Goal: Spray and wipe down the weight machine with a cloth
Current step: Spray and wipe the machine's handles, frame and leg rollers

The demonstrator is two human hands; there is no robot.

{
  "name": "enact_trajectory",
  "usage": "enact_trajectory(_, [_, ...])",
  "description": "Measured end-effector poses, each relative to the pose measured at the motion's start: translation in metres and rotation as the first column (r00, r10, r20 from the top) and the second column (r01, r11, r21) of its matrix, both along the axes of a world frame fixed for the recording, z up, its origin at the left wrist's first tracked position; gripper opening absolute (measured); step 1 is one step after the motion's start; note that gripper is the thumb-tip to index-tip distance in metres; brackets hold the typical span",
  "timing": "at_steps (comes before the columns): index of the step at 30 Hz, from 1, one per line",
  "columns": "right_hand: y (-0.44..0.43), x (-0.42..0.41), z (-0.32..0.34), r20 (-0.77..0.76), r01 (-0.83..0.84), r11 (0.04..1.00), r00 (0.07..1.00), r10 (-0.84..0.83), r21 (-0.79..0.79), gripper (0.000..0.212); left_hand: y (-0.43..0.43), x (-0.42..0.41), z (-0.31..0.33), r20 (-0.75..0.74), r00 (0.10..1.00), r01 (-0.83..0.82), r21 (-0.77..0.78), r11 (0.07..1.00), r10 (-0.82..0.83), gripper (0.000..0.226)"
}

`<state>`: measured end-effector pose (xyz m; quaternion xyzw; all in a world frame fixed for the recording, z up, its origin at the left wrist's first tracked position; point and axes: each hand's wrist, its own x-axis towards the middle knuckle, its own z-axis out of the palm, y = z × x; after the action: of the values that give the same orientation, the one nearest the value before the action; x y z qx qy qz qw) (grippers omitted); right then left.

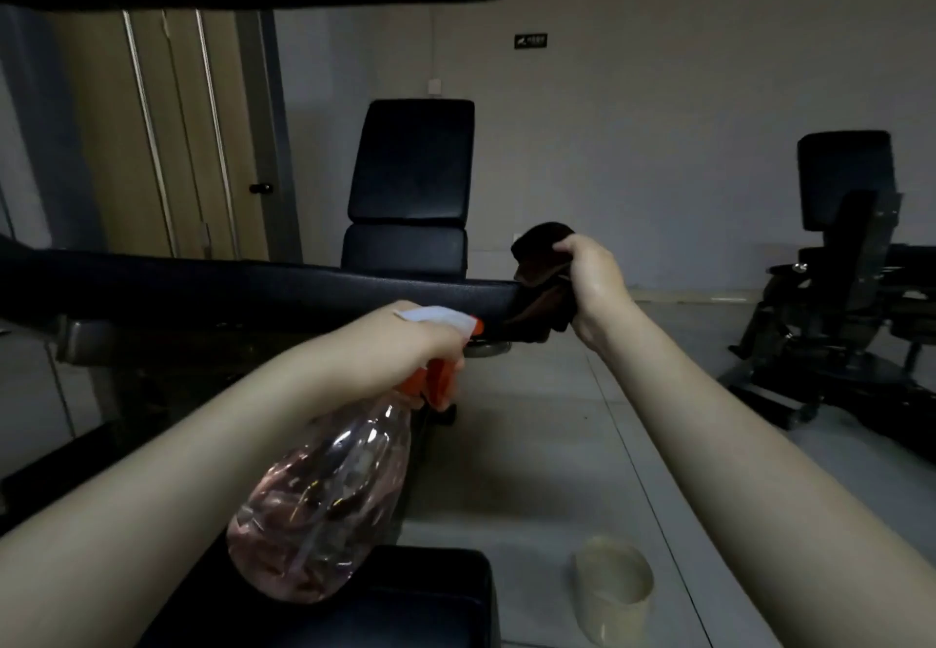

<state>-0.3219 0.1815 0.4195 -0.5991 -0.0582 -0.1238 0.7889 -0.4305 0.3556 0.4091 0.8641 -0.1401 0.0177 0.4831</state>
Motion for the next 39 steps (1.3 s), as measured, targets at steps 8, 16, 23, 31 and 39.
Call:
enact_trajectory(8, [-0.004,-0.011,-0.006,-0.133,0.011,0.981,0.991,0.016,0.196,0.016,-0.019,-0.010,0.002,0.082,0.997,-0.021,0.206,0.978,0.004,0.015])
enact_trajectory(16, [-0.001,-0.019,-0.011,-0.113,0.030,0.981,0.994,-0.008,0.190,0.025,-0.019,-0.020,-0.001,0.173,0.983,-0.099,0.229,0.968,0.060,0.024])
enact_trajectory(23, [0.000,-0.024,-0.013,-0.078,0.034,0.989,0.997,-0.023,0.144,0.020,-0.002,-0.032,0.003,0.259,0.949,-0.224,0.156,0.962,0.179,0.027])
enact_trajectory(31, [0.001,-0.020,-0.016,0.005,0.047,0.997,0.999,-0.047,0.065,0.024,0.010,-0.040,0.003,0.284,0.864,-0.432,-0.009,0.902,0.416,0.028])
enact_trajectory(39, [0.003,-0.019,-0.023,0.079,0.084,0.996,0.993,-0.086,0.030,0.024,0.049,-0.039,0.006,0.184,0.793,-0.577,-0.081,0.812,0.581,0.031])
